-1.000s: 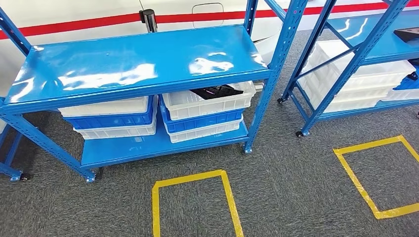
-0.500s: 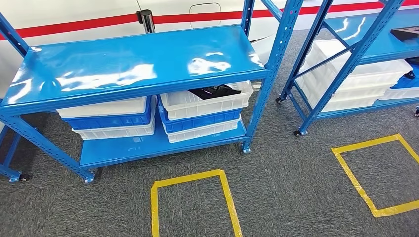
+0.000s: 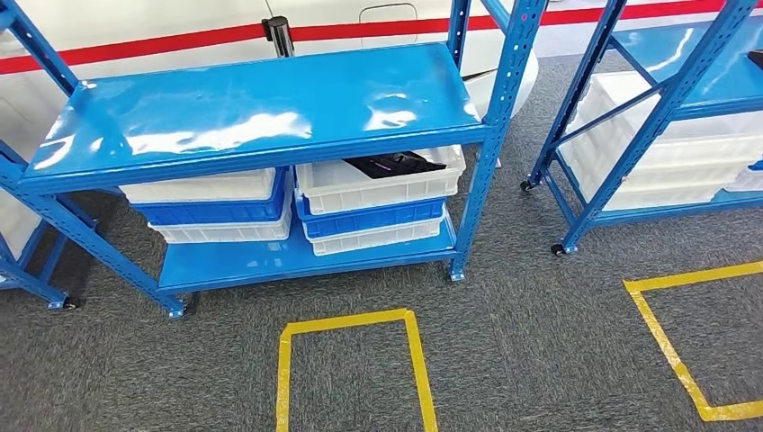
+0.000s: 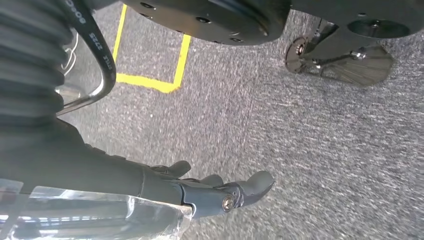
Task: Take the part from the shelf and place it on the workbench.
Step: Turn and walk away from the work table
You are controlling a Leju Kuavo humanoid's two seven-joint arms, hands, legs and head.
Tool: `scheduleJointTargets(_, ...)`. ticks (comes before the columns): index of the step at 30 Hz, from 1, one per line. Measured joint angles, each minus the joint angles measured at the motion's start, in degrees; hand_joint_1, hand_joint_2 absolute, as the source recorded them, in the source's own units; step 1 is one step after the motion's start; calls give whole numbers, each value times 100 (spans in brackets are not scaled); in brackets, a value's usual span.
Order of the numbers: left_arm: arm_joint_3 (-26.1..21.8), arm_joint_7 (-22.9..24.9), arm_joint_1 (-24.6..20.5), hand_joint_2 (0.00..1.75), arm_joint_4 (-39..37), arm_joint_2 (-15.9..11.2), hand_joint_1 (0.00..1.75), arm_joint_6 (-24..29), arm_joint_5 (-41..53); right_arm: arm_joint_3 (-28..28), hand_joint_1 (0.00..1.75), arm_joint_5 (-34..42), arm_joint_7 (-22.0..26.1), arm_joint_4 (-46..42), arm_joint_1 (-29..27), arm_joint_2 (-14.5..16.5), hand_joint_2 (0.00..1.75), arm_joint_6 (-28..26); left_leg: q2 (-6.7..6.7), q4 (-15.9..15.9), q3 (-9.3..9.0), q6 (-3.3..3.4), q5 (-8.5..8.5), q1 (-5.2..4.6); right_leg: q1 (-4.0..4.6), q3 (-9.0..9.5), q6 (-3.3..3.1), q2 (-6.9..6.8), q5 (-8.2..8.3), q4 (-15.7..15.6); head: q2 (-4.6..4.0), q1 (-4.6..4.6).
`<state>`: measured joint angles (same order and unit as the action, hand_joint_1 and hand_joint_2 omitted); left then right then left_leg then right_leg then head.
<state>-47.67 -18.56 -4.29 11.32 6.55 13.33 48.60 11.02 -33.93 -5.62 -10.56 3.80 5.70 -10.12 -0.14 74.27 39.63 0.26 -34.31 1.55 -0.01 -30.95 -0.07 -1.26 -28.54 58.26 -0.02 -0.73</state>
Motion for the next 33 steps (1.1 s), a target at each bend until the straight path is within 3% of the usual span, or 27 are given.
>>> scheduleJointTargets(2,0,-1,5,0,1,-2,0,0,-2,-1,0,-1,7,0,19,7,175,2,86,-647,-345,194,344,-109,65,18,-27,-84,-6,-2,1,-1)
scheduleJointTargets(4,1,-3,-8,0,10,-19,0,-1,-4,-1,0,-3,11,-1,34,33,175,10,292,-1314,-697,410,549,-239,107,36,-36,-171,-16,-2,1,-31)
scheduleJointTargets(5,1,-6,-17,0,15,-25,0,-2,-5,-1,0,-4,12,-2,41,48,175,19,356,-1475,-772,478,573,-290,110,38,-35,-214,-18,-6,1,-40)
scheduleJointTargets(7,1,-11,-24,0,17,-24,0,-2,-7,-3,0,-8,10,-4,61,51,175,35,308,-1566,-780,504,602,-327,107,43,-25,-307,-14,-21,0,-31)
scheduleJointTargets(8,1,-11,-20,0,17,-24,0,-1,-9,-4,0,-13,7,-7,70,53,175,48,260,-1624,-803,490,656,-307,107,36,-13,-303,-20,-7,0,-17)
scheduleJointTargets(10,-1,-10,-17,0,16,-14,0,1,-20,-4,0,-20,2,-12,87,36,175,74,175,-1751,-848,447,761,-241,104,-52,6,-154,-142,192,0,-19)
scheduleJointTargets(12,-2,-9,-23,0,16,3,0,3,-38,-3,0,-21,0,-13,103,19,175,91,86,-1792,-839,418,811,-195,49,-327,19,23,-461,831,0,-28)
scheduleJointTargets(13,-2,-5,-22,0,16,11,0,5,-46,-3,0,-22,-6,-14,122,11,175,94,38,-1790,-822,406,823,-182,15,-468,42,47,-609,1191,0,-28)
scheduleJointTargets(14,-2,-1,-21,0,13,22,0,8,-51,-3,0,-24,-17,-14,140,3,175,97,-19,-1788,-809,388,832,-167,-20,-560,87,56,-703,1455,0,-26)
scheduleJointTargets(15,-2,4,-18,0,10,32,0,11,-52,-3,0,-29,-33,-15,153,-4,175,100,-78,-1783,-802,367,838,-148,-55,-538,156,57,-689,1482,0,-25)
scheduleJointTargets(16,-2,9,-17,0,7,39,0,13,-53,-3,0,-37,-51,-15,156,-9,175,101,-142,-1774,-799,337,842,-125,-92,-413,243,62,-584,1285,0,-26)
scheduleJointTargets(18,-2,13,-17,0,4,50,0,18,-54,-4,0,-51,-75,-15,125,-21,175,103,-273,-1722,-778,251,830,-88,-176,-9,411,190,-294,509,0,-30)
scheduleJointTargets(19,-2,15,-19,0,4,53,0,23,-54,-5,0,-55,-80,-14,107,-21,175,106,-330,-1675,-746,200,818,-83,-195,127,426,273,-209,195,0,-36)
scheduleJointTargets(21,-3,19,-17,0,4,54,0,36,-54,-5,0,-56,-81,-14,90,-15,175,112,-410,-1617,-676,112,815,-88,-183,203,339,377,-196,-33,0,-32)
scheduleJointTargets(23,-3,20,-4,0,2,56,0,39,-54,-7,0,-58,-80,-15,99,-4,175,114,-443,-1609,-640,62,827,-71,-174,215,212,299,-177,-35,0,-20)
scheduleJointTargets(24,-3,20,1,0,1,58,0,38,-54,-8,0,-60,-80,-15,101,2,175,114,-383,-1558,-613,43,796,-62,-179,232,169,258,-167,-39,0,-11)
scheduleJointTargets(26,-2,20,-6,0,1,63,0,38,-54,-9,0,-62,-80,-15,90,13,175,114,-170,-1137,-411,6,561,-47,-184,249,93,154,-154,-50,0,16)
scheduleJointTargets(28,-2,20,-12,0,1,65,0,39,-54,-9,0,-63,-80,-15,75,11,175,114,-25,-375,-30,-23,222,-43,-147,247,47,38,-165,-48,0,33)
scheduleJointTargets(30,-2,20,-3,0,0,66,0,39,-54,-9,0,-64,-80,-15,70,8,87,114,-3,49,206,-19,151,-42,-117,249,23,-70,-184,-47,0,33)
scheduleJointTargets(31,-3,18,2,0,0,67,0,39,-54,-9,0,-68,-82,-15,69,7,44,109,-1,-38,175,-1,261,-43,-105,257,12,-106,-194,-47,0,33)
scheduleJointTargets(32,-3,14,5,0,0,66,0,39,-54,-9,0,-73,-86,-15,69,5,0,92,4,-354,22,33,455,-46,-92,275,1,-136,-207,-48,0,33)
scheduleJointTargets(33,-4,9,6,0,1,65,0,38,-54,-9,0,-74,-90,-15,69,5,0,62,22,-760,-178,76,638,-57,-84,293,-5,-155,-219,-50,0,33)
